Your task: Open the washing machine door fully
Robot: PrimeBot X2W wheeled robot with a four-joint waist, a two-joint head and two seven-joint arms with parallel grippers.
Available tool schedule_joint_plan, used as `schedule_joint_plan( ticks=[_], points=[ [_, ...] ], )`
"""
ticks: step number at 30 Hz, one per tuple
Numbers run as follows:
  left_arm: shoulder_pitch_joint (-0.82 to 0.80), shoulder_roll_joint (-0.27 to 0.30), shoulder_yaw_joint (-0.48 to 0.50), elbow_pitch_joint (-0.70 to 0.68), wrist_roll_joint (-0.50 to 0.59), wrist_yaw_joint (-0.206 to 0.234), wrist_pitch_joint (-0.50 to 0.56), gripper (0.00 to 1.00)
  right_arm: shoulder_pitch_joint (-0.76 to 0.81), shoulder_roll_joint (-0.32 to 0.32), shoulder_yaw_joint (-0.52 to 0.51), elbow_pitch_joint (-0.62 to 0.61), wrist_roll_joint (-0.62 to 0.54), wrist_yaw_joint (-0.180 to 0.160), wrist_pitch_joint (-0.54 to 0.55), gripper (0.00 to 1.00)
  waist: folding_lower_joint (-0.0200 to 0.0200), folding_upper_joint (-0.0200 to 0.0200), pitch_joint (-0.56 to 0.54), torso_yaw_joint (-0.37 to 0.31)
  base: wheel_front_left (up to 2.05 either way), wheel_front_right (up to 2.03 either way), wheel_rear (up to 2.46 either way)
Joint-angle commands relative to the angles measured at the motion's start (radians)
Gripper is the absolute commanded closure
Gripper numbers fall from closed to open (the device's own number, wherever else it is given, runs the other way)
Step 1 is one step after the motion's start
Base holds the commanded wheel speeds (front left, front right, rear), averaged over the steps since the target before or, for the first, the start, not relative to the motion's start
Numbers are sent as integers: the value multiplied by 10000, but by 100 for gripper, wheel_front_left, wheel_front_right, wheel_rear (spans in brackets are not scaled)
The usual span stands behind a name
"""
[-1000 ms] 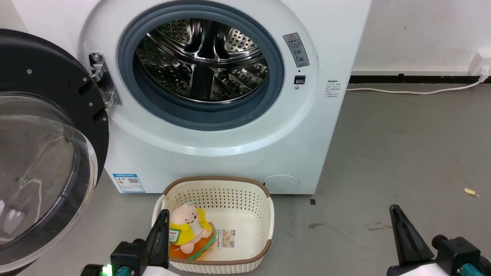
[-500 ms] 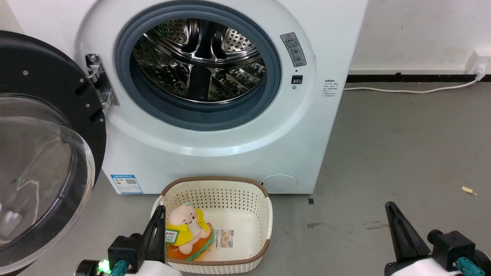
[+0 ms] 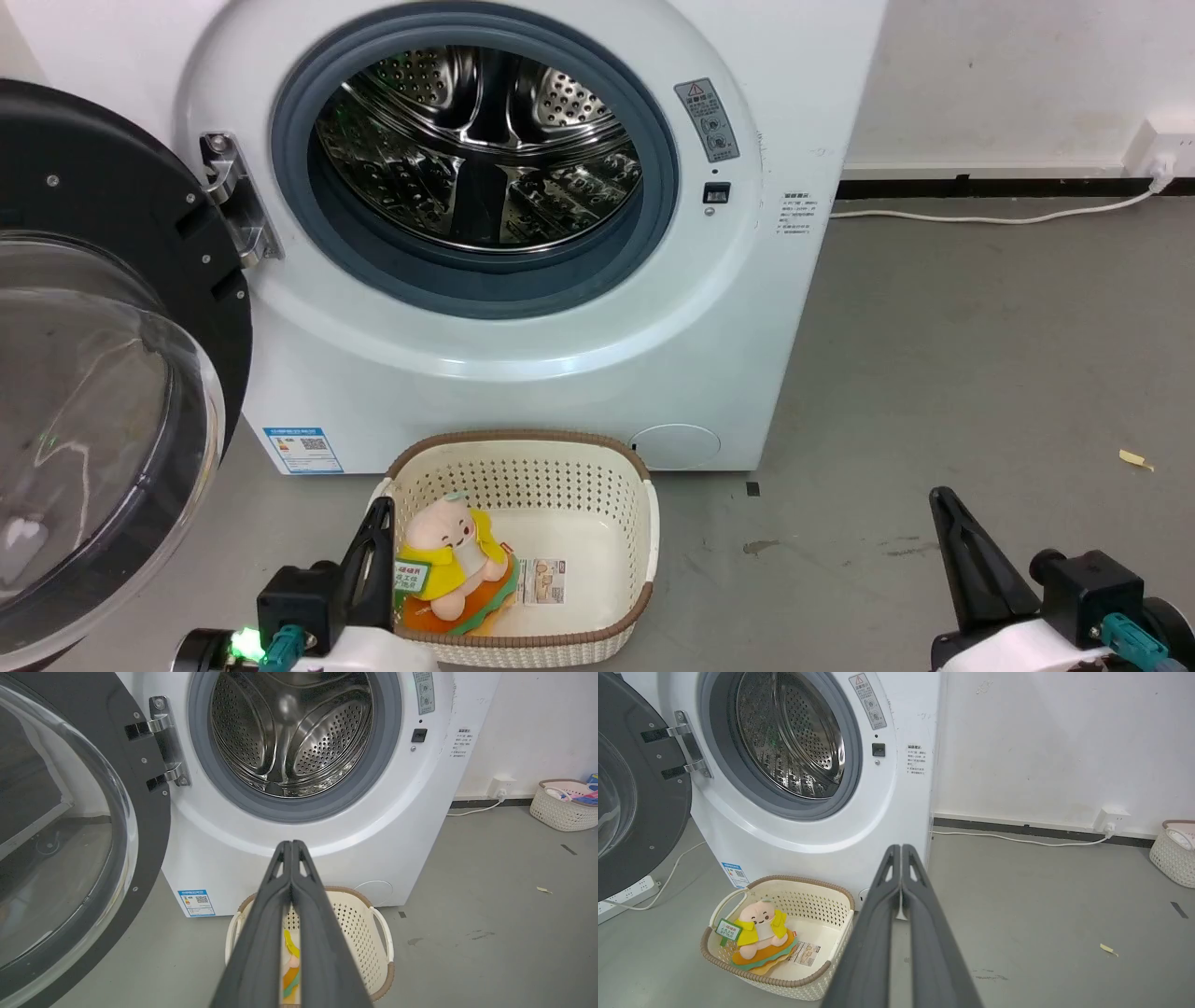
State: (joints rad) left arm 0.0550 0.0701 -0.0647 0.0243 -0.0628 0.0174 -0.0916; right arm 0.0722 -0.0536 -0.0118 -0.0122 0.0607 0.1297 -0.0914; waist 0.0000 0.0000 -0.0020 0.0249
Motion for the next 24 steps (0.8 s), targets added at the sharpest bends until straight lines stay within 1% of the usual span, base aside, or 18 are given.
schedule_joint_plan(
  ticks=[1,24],
  points=[
    [-195,-61,60,-53,98,-38,74,100,-210,23,18,28,-109,7,65,100,0,0,1,-8,0,0,0],
    [-384,-134,372,-154,380,-110,522,100,-482,29,71,78,-374,8,517,100,0,0,11,-136,0,0,0]
  ],
)
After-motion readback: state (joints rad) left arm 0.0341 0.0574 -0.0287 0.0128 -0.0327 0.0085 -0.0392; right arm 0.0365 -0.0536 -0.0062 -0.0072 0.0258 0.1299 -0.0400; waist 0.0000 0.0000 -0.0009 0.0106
